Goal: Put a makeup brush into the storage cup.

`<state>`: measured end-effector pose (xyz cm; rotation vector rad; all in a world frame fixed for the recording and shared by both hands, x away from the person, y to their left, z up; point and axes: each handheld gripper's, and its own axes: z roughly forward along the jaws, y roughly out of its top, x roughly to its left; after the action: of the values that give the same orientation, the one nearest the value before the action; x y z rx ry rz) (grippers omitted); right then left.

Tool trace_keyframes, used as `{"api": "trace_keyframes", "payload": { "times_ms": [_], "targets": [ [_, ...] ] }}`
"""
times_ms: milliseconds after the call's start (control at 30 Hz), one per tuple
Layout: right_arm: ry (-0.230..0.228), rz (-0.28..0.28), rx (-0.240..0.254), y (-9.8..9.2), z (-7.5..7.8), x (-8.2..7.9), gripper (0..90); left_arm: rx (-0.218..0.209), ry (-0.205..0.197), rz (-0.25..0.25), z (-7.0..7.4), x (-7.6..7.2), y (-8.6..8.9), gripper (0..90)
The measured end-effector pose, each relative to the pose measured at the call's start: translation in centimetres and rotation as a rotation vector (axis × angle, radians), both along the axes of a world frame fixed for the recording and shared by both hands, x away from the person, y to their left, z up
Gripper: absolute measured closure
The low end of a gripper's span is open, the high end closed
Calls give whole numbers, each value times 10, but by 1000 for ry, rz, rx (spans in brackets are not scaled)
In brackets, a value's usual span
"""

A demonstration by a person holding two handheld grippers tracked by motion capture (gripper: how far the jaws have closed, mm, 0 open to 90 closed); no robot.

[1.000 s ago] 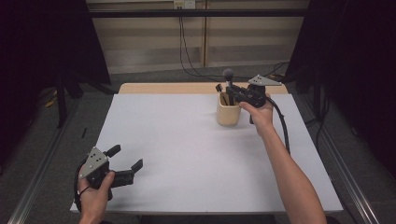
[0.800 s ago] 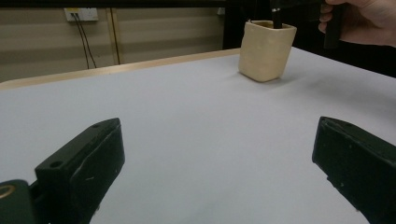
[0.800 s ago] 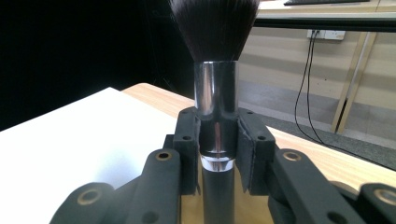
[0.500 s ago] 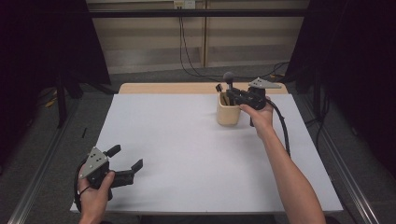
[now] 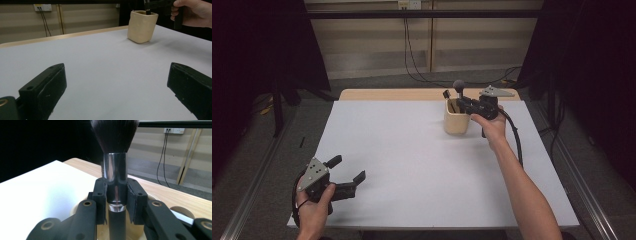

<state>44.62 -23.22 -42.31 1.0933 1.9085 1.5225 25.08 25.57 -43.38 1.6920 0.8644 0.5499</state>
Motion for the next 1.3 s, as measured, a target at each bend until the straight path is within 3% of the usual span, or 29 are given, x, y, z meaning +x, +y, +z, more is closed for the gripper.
{"api": "trace_keyframes", "payload": {
  "times_ms": [67, 300, 700, 833, 933, 1200, 1300],
  "targets": [
    [1, -4, -3, -1, 0, -1, 709, 0, 0, 2, 0, 0, 0, 24],
    [-11, -22, 4, -3, 3, -4, 533, 0, -2, 1, 0, 0, 0, 24],
    [-4, -57, -7, -6, 5, -8, 101, -5, 8, 3, -1, 4, -2, 24],
    [-3, -50, 13, -7, 7, -10, 34, -6, 8, -3, -1, 7, -4, 24],
    [-9, -57, -6, -8, 7, -11, 0, -4, 19, -2, -1, 8, -6, 24],
    [8, -75, 15, -13, 9, -17, 0, -6, 19, 6, -2, 9, -4, 24],
    [-16, -85, 12, -13, 10, -21, 0, -9, 13, 8, -1, 8, -3, 24]
  ]
}}
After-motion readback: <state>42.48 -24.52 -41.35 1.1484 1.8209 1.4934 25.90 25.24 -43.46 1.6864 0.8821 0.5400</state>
